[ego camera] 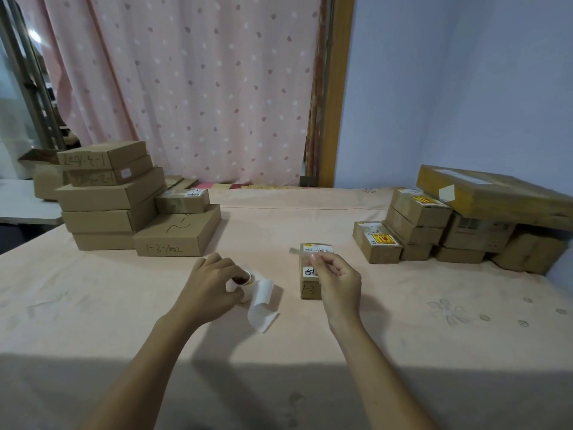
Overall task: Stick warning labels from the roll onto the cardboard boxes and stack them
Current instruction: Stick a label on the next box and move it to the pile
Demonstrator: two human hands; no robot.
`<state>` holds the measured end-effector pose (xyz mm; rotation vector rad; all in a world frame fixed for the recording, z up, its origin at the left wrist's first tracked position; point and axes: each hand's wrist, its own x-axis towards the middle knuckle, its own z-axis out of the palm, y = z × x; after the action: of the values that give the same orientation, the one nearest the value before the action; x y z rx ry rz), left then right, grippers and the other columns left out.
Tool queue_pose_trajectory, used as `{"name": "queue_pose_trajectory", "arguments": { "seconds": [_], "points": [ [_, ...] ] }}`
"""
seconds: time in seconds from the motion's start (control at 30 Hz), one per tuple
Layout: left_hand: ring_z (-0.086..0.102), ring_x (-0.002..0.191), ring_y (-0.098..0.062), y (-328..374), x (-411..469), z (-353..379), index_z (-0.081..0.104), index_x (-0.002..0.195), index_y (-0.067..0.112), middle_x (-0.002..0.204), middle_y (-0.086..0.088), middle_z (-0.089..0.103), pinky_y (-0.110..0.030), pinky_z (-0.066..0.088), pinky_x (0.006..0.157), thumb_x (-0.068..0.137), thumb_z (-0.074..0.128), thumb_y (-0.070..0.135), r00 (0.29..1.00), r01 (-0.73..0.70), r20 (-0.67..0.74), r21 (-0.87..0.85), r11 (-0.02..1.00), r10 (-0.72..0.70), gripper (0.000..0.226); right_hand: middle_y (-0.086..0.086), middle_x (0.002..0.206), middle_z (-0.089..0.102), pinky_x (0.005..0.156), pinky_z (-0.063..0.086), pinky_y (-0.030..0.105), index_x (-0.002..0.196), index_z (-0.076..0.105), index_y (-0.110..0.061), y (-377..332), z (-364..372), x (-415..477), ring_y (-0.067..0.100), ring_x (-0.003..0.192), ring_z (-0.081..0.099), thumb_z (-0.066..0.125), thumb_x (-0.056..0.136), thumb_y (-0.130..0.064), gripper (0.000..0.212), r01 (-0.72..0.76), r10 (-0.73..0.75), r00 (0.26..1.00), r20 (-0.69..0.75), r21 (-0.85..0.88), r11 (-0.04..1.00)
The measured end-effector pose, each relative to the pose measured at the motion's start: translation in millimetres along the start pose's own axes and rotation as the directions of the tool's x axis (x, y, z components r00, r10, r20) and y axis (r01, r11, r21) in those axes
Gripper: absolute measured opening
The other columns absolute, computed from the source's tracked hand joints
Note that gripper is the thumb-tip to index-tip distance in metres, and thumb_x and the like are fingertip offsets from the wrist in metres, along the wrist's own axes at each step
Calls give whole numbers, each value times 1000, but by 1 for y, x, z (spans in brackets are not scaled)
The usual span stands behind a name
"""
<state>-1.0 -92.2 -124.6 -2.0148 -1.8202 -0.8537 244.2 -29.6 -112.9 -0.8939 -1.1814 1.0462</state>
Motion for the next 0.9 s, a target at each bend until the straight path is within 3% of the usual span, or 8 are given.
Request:
{"name": "queue_pose_trajectory", "arguments": {
  "seconds": [0.17, 0.3, 0.4, 0.5, 0.6, 0.7, 0.8, 0.9],
  "points": [
    [52, 84, -11, 39, 21, -2, 78, 85, 28, 82, 20, 70, -29, 38, 74, 82, 62, 28, 983, 165, -34, -265, 950, -180, 17, -13, 93, 78, 70, 49, 10, 93, 79, -34, 2, -6, -5, -2, 87, 71, 78, 90, -21, 13, 49, -48, 999, 14, -102, 994],
    [65, 83, -14, 91, 42, 2, 80, 76, 17, 79, 5, 76, -30, 44, 73, 90, 73, 31, 877, 457, 223, -658, 599, -425, 21, -21, 95, 74, 70, 48, 9, 108, 80, -30, 6, -10, -7, -5, 88, 67, 76, 92, -19, 20, 137, -126, 990, 63, -237, 962],
    [62, 72, -7, 117, 55, 8, 78, 72, 9, 76, 0, 75, -23, 42, 68, 91, 74, 30, 837, 485, 274, -773, 409, -474, 28, -30, 101, 68, 79, 54, 20, 117, 78, -28, 9, -14, -8, -3, 97, 66, 73, 94, -24, 24, 262, -245, 965, 92, -358, 896],
    [62, 63, 2, 129, 65, 16, 79, 74, 6, 71, -1, 74, -9, 43, 61, 89, 75, 15, 830, 455, 266, -831, 319, -491, 18, -19, 110, 73, 82, 57, 27, 120, 76, -28, 10, -21, -7, 3, 98, 68, 66, 93, -32, 29, 347, -327, 937, 123, -421, 838],
    [61, 66, -7, 128, 72, 24, 79, 72, 10, 76, -6, 76, -17, 44, 62, 89, 74, 14, 838, 477, 287, -799, 367, -464, 18, -12, 106, 77, 85, 58, 36, 121, 72, -31, 7, -32, -2, 9, 97, 71, 63, 93, -38, 31, 310, -297, 949, 105, -464, 830],
    [57, 66, -13, 118, 79, 31, 79, 74, 15, 72, -2, 73, -29, 42, 64, 92, 73, 21, 857, 506, 316, -668, 545, -408, 20, -10, 107, 77, 86, 56, 36, 123, 71, -26, -1, -46, 11, 12, 98, 70, 67, 96, -34, 28, 222, -243, 970, 29, -524, 822],
    [49, 63, -16, 115, 85, 34, 75, 69, 20, 64, 1, 63, -31, 35, 60, 94, 70, 26, 856, 511, 376, -517, 686, -355, 26, -9, 109, 76, 83, 52, 31, 118, 74, -27, -8, -51, 27, 12, 101, 67, 66, 96, -40, 27, 132, -135, 990, 39, -604, 786],
    [46, 60, -13, 116, 90, 35, 76, 69, 17, 60, 4, 60, -30, 33, 57, 93, 71, 25, 829, 545, 427, -470, 695, -362, 25, -12, 98, 76, 82, 55, 34, 101, 79, -28, -4, -48, 42, 13, 96, 68, 69, 92, -39, 17, 75, -54, 997, 52, -626, 776]
  ]
}}
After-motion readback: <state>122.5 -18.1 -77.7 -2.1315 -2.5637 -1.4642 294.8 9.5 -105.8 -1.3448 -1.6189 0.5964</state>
